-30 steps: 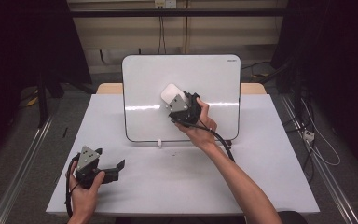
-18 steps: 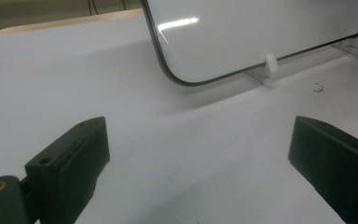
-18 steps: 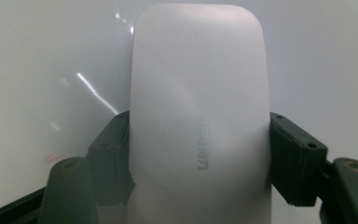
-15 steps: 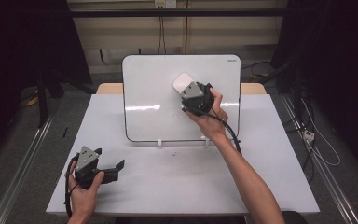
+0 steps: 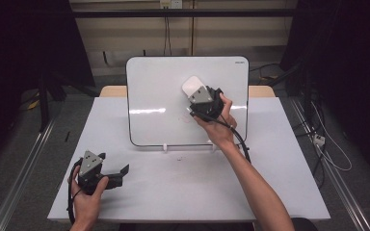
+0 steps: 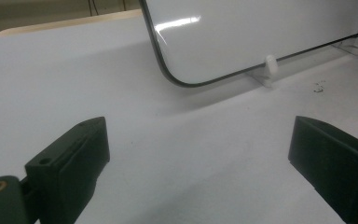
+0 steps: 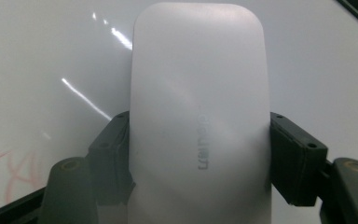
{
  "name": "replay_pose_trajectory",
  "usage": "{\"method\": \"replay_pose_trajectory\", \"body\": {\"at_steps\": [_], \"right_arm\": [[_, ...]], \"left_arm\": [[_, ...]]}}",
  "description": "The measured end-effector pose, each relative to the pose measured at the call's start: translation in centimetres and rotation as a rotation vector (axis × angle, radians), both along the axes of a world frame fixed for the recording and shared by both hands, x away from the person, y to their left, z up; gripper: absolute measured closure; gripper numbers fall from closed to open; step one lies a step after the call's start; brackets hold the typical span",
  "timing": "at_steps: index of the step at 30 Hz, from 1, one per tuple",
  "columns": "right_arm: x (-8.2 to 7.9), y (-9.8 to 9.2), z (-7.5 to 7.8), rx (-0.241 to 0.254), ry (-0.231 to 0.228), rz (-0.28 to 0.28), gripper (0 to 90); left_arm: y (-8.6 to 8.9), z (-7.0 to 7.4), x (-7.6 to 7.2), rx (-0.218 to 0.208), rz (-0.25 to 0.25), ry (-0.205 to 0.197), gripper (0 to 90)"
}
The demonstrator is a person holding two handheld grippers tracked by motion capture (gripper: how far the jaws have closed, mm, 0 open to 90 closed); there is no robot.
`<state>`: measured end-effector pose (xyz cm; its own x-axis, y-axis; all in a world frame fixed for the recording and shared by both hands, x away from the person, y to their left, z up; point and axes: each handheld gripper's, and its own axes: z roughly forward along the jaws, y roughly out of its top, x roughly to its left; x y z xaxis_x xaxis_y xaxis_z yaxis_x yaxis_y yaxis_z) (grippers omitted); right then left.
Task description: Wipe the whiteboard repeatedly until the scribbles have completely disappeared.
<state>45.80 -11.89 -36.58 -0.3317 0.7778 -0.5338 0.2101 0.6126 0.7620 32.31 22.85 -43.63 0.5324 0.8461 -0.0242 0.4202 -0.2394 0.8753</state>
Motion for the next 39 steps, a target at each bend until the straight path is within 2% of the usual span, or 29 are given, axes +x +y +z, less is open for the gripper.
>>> {"method": "replay_pose_trajectory", "body": {"at_steps": [11, 16, 19, 23, 32, 33, 35, 39], "right_arm": [[-2.2, 4.1, -2.8, -0.086, 0.004, 0.092, 31.6], [-3.0, 4.5, -3.5, -0.135, 0.011, 0.124, 31.6], [-2.8, 4.3, -3.4, -0.123, 0.028, 0.136, 31.6], [-2.3, 3.8, -2.8, -0.111, 0.023, 0.127, 31.6], [1.0, 0.3, 1.1, 0.008, 0.017, 0.019, 31.6], [1.1, 0.2, 1.2, 0.023, 0.023, 0.014, 31.6], [0.9, 0.6, 0.9, 0.007, 0.001, -0.005, 31.6], [0.3, 1.3, 0.1, 0.009, 0.007, 0.003, 31.6]], "left_arm": [[0.0, 0.0, 0.0, -0.002, -0.003, 0.005, 5.1], [0.0, -0.1, 0.0, -0.001, -0.003, 0.01, 5.1], [0.0, 0.0, 0.0, -0.004, -0.001, 0.006, 5.1], [0.1, 0.0, 0.0, -0.003, 0.001, 0.007, 5.1], [0.3, 0.0, 0.0, -0.012, 0.006, 0.005, 5.1], [0.3, 0.0, 0.0, -0.01, 0.006, 0.006, 5.1], [0.3, 0.0, 0.1, -0.009, 0.004, 0.007, 5.1], [0.1, 0.0, 0.0, -0.008, -0.001, 0.006, 5.1]]}}
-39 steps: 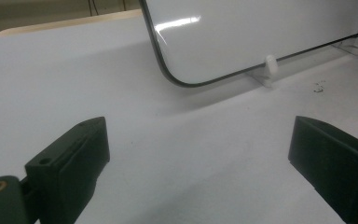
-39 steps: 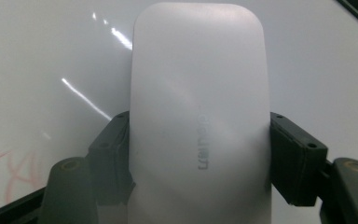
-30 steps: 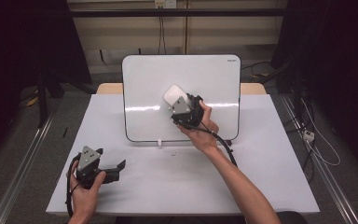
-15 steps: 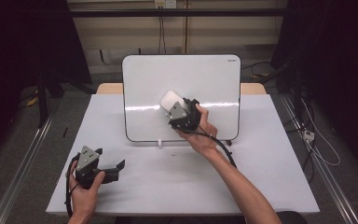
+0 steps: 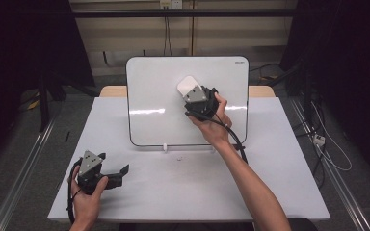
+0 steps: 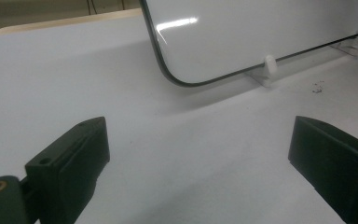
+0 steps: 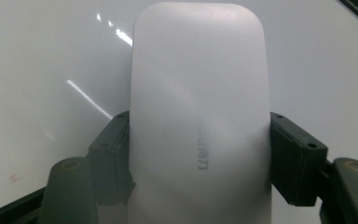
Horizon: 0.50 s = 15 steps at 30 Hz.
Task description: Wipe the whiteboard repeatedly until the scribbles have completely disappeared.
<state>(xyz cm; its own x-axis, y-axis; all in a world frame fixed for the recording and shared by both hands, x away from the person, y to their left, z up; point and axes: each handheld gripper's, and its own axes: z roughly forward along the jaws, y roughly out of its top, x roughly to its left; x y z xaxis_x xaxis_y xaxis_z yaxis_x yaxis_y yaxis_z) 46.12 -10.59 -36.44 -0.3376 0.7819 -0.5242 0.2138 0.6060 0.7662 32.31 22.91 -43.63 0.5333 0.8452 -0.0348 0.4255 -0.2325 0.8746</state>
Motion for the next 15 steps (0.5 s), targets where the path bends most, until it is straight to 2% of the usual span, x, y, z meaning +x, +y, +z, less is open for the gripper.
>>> {"method": "replay_pose_trajectory", "body": {"at_steps": [7, 11, 15], "right_arm": [[-1.9, 3.2, -2.3, -0.071, 0.005, 0.071, 31.6], [-2.9, 4.7, -3.6, -0.096, 0.004, 0.097, 31.6], [-4.0, 6.4, -4.8, -0.164, 0.012, 0.148, 31.6]], "left_arm": [[0.0, 0.0, 0.0, 0.004, 0.002, -0.003, 5.1], [0.0, 0.0, 0.0, 0.001, 0.003, -0.001, 5.1], [-0.1, 0.0, -0.1, 0.006, -0.003, -0.003, 5.1]]}}
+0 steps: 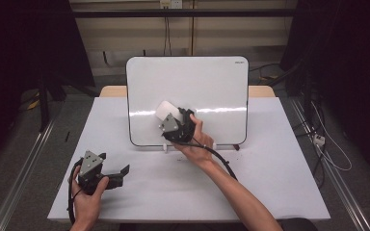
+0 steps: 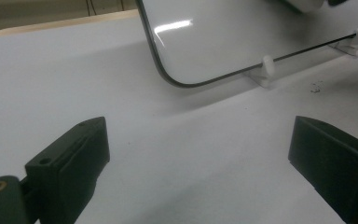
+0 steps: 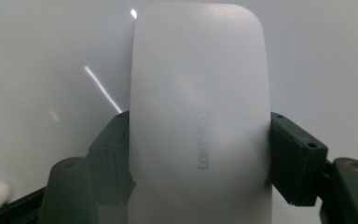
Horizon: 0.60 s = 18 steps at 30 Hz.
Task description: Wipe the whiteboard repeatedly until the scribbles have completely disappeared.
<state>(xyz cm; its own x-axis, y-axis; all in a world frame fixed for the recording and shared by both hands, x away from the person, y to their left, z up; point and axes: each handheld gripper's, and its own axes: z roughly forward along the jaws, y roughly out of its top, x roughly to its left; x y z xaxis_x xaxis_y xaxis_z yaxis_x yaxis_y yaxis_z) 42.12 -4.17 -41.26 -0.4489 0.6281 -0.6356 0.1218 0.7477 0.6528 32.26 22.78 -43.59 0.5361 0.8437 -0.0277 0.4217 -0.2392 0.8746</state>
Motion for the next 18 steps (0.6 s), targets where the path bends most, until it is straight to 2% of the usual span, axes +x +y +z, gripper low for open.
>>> {"method": "replay_pose_trajectory", "body": {"at_steps": [5, 7, 9, 11, 14, 18], "right_arm": [[-1.1, 1.3, -1.2, -0.048, 0.005, 0.043, 31.7], [-1.0, 1.1, -1.0, -0.048, 0.015, 0.051, 31.7], [-0.9, 0.9, -0.9, -0.073, 0.017, 0.059, 31.7], [-0.7, 0.5, -0.6, -0.071, 0.016, 0.053, 31.6], [0.4, -1.0, 0.6, -0.013, 0.014, 0.012, 31.6], [2.5, -3.8, 3.0, 0.055, 0.013, -0.062, 31.6]], "left_arm": [[0.1, 0.0, 0.1, -0.001, 0.002, 0.0, 5.1], [0.1, -0.1, 0.1, -0.002, 0.002, 0.004, 5.1], [0.1, -0.1, 0.1, -0.002, 0.001, 0.003, 5.1], [0.2, -0.1, 0.1, -0.003, 0.002, 0.003, 5.1], [0.2, -0.1, 0.0, -0.008, 0.002, 0.001, 5.1], [0.2, 0.0, 0.0, -0.007, 0.001, 0.0, 5.1]]}}
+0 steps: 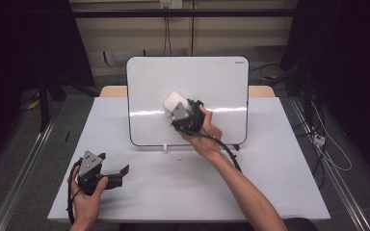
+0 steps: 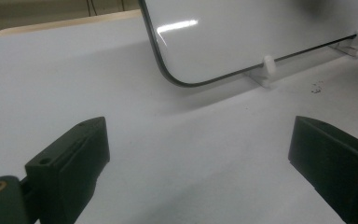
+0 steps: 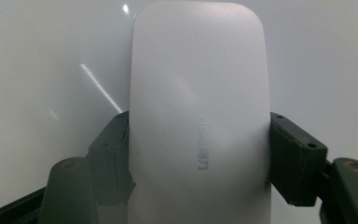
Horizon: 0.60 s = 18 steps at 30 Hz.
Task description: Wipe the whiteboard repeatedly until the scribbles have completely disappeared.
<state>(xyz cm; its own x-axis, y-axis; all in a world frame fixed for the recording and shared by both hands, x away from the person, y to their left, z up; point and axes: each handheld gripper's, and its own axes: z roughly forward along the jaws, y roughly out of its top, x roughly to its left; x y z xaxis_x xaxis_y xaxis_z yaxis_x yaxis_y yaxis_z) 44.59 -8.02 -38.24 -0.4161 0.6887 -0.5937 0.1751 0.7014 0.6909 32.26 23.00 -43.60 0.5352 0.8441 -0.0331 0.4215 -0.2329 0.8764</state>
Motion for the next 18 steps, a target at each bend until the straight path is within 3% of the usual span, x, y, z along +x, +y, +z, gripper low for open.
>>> {"method": "replay_pose_trajectory", "body": {"at_steps": [2, 4, 8, 9, 11, 12, 18], "right_arm": [[1.2, -1.4, 1.3, 0.045, -0.001, -0.042, 31.7], [2.4, -2.7, 2.8, 0.059, -0.003, -0.071, 31.6], [4.1, -5.1, 5.1, 0.151, -0.01, -0.155, 31.6], [4.2, -5.3, 5.2, 0.169, -0.004, -0.162, 31.6], [4.0, -4.7, 4.9, 0.146, -0.029, -0.178, 31.6], [3.8, -4.4, 4.7, 0.16, -0.024, -0.17, 31.6], [1.7, -0.8, 2.0, 0.069, -0.007, -0.071, 31.6]], "left_arm": [[0.0, 0.0, 0.0, 0.001, 0.002, 0.002, 5.1], [0.0, 0.0, 0.0, 0.005, 0.002, 0.005, 5.1], [0.2, 0.0, 0.1, 0.0, 0.007, 0.004, 5.1], [0.2, 0.0, 0.1, 0.001, 0.009, 0.004, 5.1], [0.1, -0.1, 0.1, 0.001, 0.008, 0.006, 5.1], [0.1, 0.0, 0.1, 0.001, 0.007, 0.004, 5.1], [-0.1, 0.0, 0.0, 0.004, 0.003, 0.002, 5.1]]}}
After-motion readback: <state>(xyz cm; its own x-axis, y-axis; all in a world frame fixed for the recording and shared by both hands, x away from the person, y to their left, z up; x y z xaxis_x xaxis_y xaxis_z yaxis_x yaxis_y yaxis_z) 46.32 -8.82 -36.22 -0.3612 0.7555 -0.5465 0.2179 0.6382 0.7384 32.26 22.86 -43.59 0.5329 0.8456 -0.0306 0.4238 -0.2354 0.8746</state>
